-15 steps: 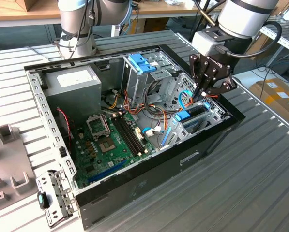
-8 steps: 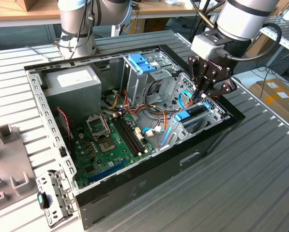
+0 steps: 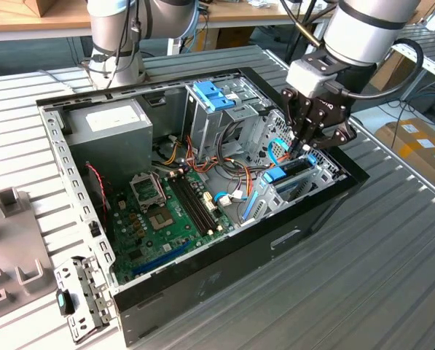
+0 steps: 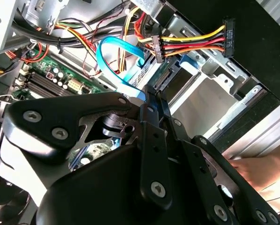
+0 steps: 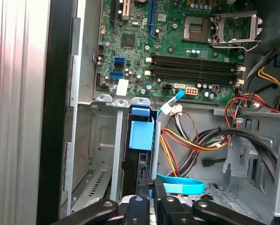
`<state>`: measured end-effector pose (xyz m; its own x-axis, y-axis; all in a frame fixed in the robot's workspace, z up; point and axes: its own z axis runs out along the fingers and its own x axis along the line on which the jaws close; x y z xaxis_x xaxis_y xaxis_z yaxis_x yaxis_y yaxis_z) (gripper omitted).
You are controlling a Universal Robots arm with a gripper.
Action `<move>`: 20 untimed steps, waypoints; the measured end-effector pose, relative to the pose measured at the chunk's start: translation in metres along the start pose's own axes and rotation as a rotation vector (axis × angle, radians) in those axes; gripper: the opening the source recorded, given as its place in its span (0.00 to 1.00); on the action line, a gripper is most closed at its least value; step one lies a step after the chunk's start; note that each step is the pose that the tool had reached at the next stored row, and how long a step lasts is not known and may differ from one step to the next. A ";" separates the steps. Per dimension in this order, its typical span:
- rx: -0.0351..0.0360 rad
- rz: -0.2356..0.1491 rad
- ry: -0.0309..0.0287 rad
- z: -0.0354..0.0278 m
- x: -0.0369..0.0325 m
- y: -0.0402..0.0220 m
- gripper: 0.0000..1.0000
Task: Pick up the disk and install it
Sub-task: 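Insert the first disk wire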
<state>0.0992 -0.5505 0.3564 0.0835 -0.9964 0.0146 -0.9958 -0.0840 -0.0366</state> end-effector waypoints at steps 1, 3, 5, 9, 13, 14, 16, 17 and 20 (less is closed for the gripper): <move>0.0039 -0.003 0.0003 0.0002 0.0004 0.0002 0.16; 0.0137 -0.013 0.0008 0.0003 0.0014 0.0017 0.16; 0.0199 -0.017 0.0005 0.0003 0.0024 0.0039 0.16; 0.0351 -0.015 -0.0367 0.0002 0.0050 0.0085 0.16; 0.0361 -0.015 -0.0438 0.0006 0.0139 0.0107 0.16; 0.0362 -0.015 -0.0449 0.0008 0.0138 0.0107 0.16; 0.0364 -0.014 -0.0468 0.0009 0.0139 0.0108 0.16; 0.0365 -0.012 -0.0480 0.0009 0.0139 0.0109 0.16; 0.0368 -0.008 -0.0506 0.0011 0.0135 0.0108 0.16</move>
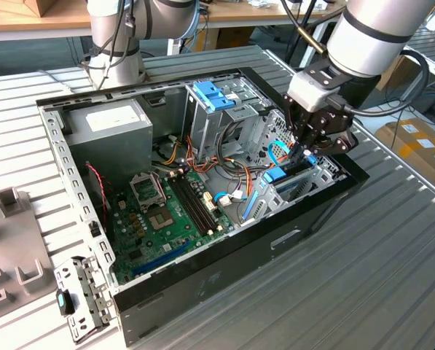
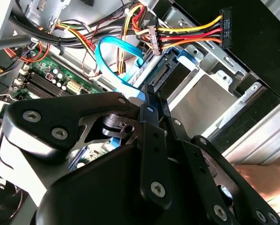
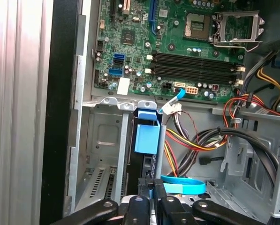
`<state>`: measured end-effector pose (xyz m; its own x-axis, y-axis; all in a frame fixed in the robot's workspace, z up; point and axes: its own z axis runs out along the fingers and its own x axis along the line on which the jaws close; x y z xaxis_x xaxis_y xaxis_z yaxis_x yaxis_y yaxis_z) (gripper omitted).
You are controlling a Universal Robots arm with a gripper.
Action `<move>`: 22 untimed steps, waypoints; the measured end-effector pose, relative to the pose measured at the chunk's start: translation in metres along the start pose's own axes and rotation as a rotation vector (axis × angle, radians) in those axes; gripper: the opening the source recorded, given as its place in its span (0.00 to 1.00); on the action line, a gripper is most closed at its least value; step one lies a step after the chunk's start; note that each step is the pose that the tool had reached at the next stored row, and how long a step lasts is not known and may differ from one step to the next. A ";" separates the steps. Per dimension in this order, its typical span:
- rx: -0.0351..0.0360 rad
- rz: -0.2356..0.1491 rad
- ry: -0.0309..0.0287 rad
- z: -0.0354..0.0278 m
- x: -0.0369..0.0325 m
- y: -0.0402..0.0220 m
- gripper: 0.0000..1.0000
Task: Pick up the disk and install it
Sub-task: 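Insert the first disk wire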
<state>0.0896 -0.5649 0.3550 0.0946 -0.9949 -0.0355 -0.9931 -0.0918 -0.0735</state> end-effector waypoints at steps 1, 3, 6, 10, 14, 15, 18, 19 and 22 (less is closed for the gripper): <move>0.0000 0.001 -0.0001 0.0001 0.0000 0.0000 0.16; 0.0001 0.003 0.0002 0.0003 -0.0007 0.0000 0.16; 0.0001 0.005 0.0001 0.0005 -0.0010 0.0000 0.16; 0.0001 0.005 0.0001 0.0014 -0.0011 0.0000 0.16; 0.0002 0.005 -0.0001 0.0033 -0.0010 0.0001 0.16; 0.0002 0.005 -0.0001 0.0044 -0.0009 0.0002 0.16; 0.0001 0.005 0.0004 0.0053 -0.0009 0.0003 0.16; 0.0001 0.005 0.0004 0.0053 -0.0009 0.0003 0.16; 0.0001 0.005 -0.0001 0.0056 -0.0009 -0.0002 0.16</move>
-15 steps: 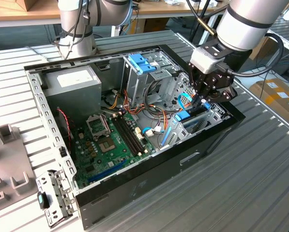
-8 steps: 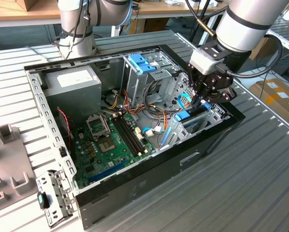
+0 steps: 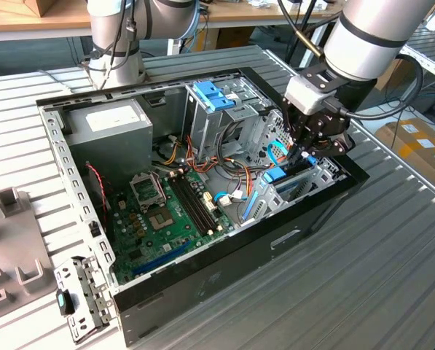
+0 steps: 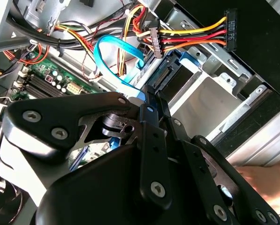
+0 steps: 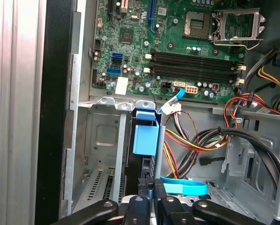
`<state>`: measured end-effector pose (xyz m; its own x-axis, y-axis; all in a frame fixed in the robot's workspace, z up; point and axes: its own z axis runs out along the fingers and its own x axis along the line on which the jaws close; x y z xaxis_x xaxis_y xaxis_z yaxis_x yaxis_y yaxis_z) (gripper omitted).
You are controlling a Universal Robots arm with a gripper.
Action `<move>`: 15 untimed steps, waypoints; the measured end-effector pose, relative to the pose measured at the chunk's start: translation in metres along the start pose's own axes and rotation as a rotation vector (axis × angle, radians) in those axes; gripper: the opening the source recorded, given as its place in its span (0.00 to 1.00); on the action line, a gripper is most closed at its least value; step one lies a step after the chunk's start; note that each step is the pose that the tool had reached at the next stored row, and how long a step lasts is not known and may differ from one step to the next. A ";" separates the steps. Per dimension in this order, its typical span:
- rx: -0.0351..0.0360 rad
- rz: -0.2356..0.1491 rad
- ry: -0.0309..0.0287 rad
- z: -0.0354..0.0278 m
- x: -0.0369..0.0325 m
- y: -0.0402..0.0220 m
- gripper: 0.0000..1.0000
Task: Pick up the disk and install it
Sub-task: 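Insert the first disk wire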
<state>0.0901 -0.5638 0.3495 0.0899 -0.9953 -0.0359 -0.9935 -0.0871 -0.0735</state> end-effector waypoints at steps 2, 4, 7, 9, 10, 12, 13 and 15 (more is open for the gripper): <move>-0.0001 0.000 0.0002 0.0000 0.0001 -0.0002 0.16; -0.0001 0.000 0.0002 0.0006 0.0007 -0.0001 0.16; 0.0000 0.000 0.0001 0.0015 0.0007 -0.0001 0.16; -0.0001 0.000 0.0005 0.0020 0.0008 0.0000 0.16; -0.0001 0.000 0.0005 0.0023 0.0008 0.0000 0.16; -0.0001 0.000 0.0004 0.0029 0.0008 0.0001 0.16; -0.0001 0.000 0.0003 0.0031 0.0008 0.0001 0.16; -0.0001 0.000 0.0003 0.0040 0.0008 0.0001 0.16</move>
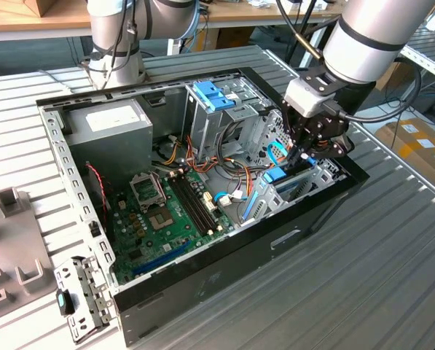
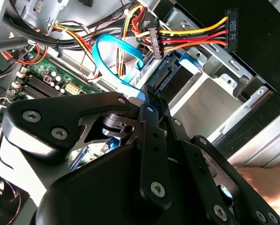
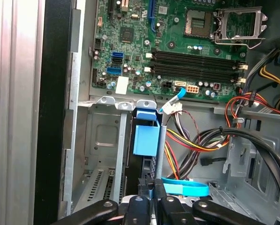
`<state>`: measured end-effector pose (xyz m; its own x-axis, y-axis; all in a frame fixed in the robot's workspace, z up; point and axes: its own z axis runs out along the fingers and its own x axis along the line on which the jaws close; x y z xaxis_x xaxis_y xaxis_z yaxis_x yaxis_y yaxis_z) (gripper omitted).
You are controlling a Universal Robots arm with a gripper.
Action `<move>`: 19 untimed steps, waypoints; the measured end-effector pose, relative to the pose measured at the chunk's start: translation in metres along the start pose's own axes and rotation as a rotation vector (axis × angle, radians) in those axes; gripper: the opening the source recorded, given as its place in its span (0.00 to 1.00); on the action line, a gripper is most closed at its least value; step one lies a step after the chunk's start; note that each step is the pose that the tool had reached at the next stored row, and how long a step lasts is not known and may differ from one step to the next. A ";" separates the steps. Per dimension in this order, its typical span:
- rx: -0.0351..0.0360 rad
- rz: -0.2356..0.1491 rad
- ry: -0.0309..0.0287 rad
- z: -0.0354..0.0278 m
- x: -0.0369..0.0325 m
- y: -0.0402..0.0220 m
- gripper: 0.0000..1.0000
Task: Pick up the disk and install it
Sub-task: 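Insert the first disk wire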
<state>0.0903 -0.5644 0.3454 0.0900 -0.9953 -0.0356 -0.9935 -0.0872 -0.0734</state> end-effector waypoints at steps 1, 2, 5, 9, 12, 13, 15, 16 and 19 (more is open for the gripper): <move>0.0000 0.000 0.0000 0.0001 0.0000 0.0000 0.16; 0.0000 0.000 0.0001 0.0001 0.0000 0.0000 0.16; 0.0000 0.000 0.0000 0.0003 0.0000 0.0000 0.16; 0.0000 0.000 0.0000 0.0019 0.0002 0.0002 0.16; 0.0000 0.000 0.0001 0.0028 0.0002 0.0002 0.16; 0.0000 0.000 0.0000 0.0032 0.0002 0.0002 0.16; 0.0000 0.000 0.0002 0.0040 0.0003 0.0003 0.16; -0.0001 0.000 0.0003 0.0041 0.0003 0.0003 0.16; 0.0000 0.000 0.0000 0.0043 0.0003 0.0003 0.16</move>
<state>0.0903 -0.5646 0.3411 0.0900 -0.9953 -0.0356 -0.9935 -0.0872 -0.0734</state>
